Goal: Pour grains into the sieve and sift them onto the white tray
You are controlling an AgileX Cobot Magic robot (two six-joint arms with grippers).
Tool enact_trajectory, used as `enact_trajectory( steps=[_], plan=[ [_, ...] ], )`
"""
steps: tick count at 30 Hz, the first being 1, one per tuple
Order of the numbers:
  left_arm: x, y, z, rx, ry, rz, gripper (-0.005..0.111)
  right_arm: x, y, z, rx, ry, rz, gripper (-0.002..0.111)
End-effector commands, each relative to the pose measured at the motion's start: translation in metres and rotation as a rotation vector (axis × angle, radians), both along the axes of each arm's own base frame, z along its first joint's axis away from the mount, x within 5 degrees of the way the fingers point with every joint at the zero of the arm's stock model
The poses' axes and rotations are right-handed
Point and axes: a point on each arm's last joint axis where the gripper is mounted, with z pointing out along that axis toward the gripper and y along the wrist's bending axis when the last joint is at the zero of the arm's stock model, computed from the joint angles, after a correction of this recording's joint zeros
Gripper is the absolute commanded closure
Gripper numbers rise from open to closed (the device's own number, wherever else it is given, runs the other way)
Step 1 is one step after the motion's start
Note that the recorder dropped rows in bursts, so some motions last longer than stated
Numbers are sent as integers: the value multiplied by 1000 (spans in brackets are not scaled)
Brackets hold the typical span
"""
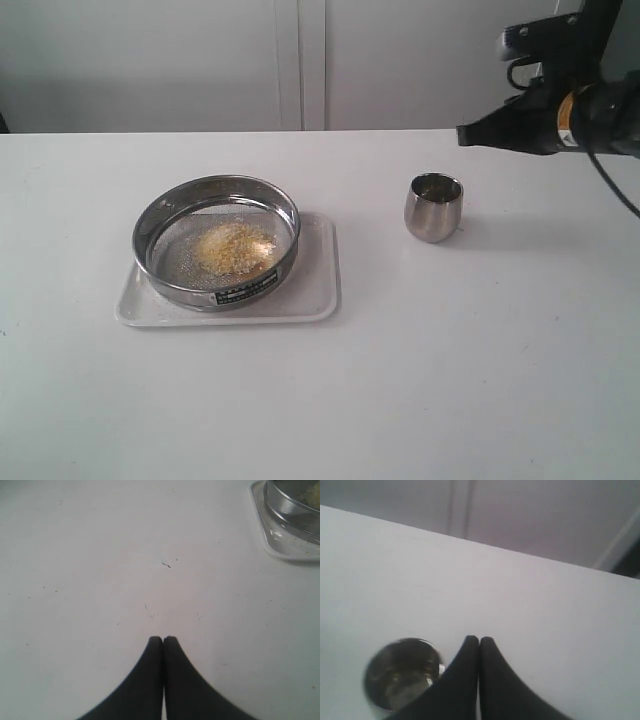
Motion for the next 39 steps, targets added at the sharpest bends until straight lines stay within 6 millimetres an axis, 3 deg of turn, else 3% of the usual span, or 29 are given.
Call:
enact_trajectory(
  steps=[1, 8, 13, 19, 29, 39],
  plan=[
    [0, 0, -4, -14, 15, 3, 107, -13, -20, 12, -22, 50, -216, 108],
    [0, 0, -4, -14, 15, 3, 107, -38, -37, 5, -112, 298, -393, 108],
    [0, 0, -4, -14, 15, 3, 107, -55, -32, -7, -115, 541, -346, 108],
    [0, 0, -4, -14, 15, 3, 107, -65, -20, -13, -60, 677, -219, 108],
    [0, 0, -4, -14, 15, 3, 107, -69, -10, -14, -32, 725, -85, 108],
    [0, 0, -4, -14, 15, 3, 107, -80, -3, 9, 45, 619, -7, 108]
  ],
)
